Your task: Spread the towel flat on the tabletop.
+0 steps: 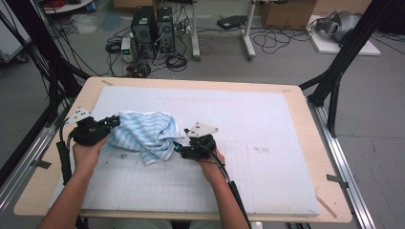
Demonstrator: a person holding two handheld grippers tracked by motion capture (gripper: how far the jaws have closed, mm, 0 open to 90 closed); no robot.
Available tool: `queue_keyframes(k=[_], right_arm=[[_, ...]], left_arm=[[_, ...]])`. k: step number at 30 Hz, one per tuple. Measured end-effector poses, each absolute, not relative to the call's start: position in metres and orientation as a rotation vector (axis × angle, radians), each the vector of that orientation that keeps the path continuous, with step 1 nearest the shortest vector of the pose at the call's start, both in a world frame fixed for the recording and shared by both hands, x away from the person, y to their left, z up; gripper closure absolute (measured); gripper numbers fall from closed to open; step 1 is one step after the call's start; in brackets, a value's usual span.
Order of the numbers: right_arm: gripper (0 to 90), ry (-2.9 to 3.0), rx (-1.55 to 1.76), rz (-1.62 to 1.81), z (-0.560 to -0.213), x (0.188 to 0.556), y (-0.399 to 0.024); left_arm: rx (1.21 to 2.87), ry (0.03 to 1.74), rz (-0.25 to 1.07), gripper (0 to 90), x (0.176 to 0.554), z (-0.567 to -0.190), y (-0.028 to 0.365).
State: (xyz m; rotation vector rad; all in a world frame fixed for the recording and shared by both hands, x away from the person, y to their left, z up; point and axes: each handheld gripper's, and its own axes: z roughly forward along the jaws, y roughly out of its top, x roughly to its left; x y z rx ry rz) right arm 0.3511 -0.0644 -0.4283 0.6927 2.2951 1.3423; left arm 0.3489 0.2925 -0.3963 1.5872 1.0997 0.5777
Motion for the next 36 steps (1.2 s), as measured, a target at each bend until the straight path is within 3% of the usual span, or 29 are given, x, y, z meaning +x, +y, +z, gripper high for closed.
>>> queue_keyframes(k=[2,4,17,22,32,34,36], right_arm=[[69.3,2.291,0.667,1.295,-0.43,0.354,-0.061],[84.9,2.25,0.697,1.325,-0.427,0.354,-0.066],[86.4,1.999,0.898,1.37,-0.395,0.351,-0.154],[86.4,1.928,1.027,1.292,-0.387,0.367,-0.19],[86.2,1.953,1.154,1.151,-0.392,0.408,-0.192],[84.1,1.967,1.16,1.135,-0.394,0.412,-0.186],[74.0,1.98,1.164,1.127,-0.396,0.414,-0.184]], left_arm=[[1.583,1.096,0.575,83.0,0.348,-0.396,0.292],[1.583,1.089,0.572,83.0,0.347,-0.395,0.291],[1.613,1.016,0.516,83.0,0.345,-0.391,0.267],[1.612,1.013,0.516,83.0,0.35,-0.391,0.259],[1.656,1.067,0.588,82.5,0.377,-0.398,0.252],[1.644,1.131,0.581,74.8,0.381,-0.402,0.255],[1.604,1.171,0.571,53.2,0.382,-0.403,0.258]])
